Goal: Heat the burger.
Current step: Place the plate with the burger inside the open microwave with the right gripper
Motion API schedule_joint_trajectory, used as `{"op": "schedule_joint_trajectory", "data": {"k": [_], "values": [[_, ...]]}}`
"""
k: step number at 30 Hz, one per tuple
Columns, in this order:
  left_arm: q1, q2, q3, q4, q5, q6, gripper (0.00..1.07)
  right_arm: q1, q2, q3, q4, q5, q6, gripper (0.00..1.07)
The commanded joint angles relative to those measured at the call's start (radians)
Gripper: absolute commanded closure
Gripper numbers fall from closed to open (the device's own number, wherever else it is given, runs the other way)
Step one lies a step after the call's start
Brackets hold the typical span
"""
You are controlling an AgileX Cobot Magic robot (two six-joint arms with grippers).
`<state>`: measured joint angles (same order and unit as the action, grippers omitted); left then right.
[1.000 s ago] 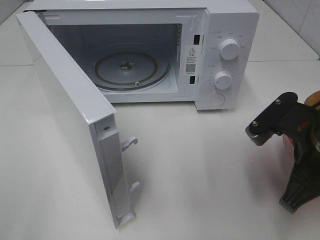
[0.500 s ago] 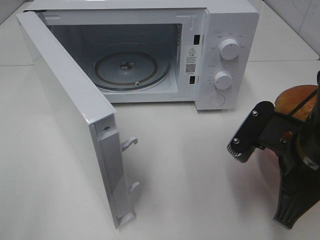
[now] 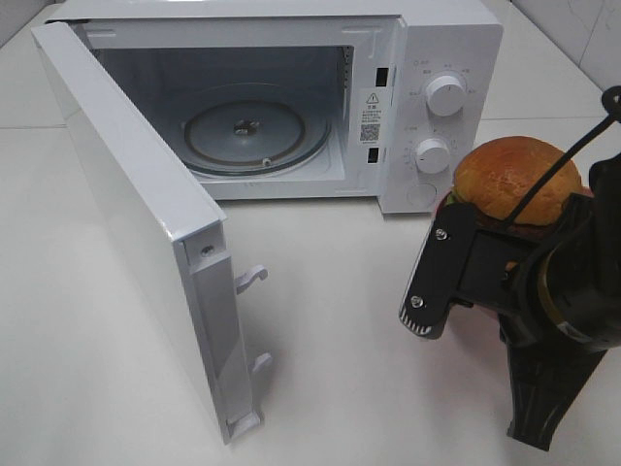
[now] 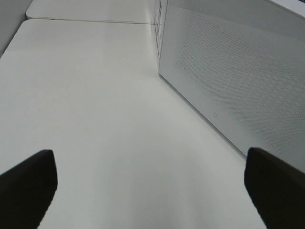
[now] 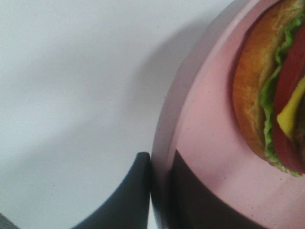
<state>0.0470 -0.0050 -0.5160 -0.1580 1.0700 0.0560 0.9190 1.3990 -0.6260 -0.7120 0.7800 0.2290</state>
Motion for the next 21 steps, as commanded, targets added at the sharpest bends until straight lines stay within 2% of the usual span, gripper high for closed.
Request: {"op": "schedule_joint_trajectory", "data": {"k": [1, 16, 21], "values": [[-0.008, -0.015, 0.001, -0.005, 0.000, -0.001, 0.06, 0.015, -0.012, 0.000, -0.075, -0.046, -0.079, 1.07], [-0.008, -0.015, 0.001, -0.005, 0.000, -0.001, 0.06, 0.015, -0.012, 0.000, -0.078, -0.191, -0.376, 1.07], [-0.008, -0.015, 0.001, -0.005, 0.000, -0.001, 0.06, 0.015, -0.012, 0.000, -0.080, -0.314, -0.505, 1.07]]}}
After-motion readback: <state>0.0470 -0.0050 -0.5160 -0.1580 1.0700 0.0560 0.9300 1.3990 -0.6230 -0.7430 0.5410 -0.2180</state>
